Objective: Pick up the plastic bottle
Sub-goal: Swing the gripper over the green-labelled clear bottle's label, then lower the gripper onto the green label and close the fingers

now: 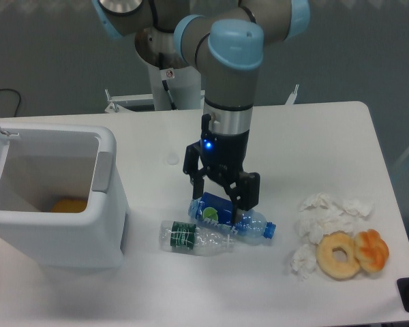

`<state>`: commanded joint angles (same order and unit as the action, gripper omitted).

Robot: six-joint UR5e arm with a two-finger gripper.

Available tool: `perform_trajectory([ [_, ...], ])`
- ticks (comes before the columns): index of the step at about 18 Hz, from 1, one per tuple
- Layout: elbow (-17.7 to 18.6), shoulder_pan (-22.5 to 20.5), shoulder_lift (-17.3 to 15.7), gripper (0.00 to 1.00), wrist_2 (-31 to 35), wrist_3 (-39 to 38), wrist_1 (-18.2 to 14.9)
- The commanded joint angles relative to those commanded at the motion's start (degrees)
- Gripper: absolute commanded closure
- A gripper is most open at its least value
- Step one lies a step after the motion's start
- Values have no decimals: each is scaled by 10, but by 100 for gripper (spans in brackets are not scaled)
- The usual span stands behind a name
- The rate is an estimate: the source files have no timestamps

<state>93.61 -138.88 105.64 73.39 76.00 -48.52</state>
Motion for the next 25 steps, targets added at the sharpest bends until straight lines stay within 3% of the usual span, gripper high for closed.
perform_trajectory([
  [7, 8, 26, 38, 0, 9, 78, -3],
  [13, 30, 56, 41, 0, 106, 100, -5],
  [17, 47, 60, 48, 0, 104, 97, -4],
  [25, 39, 74, 86, 0, 105, 99, -3],
])
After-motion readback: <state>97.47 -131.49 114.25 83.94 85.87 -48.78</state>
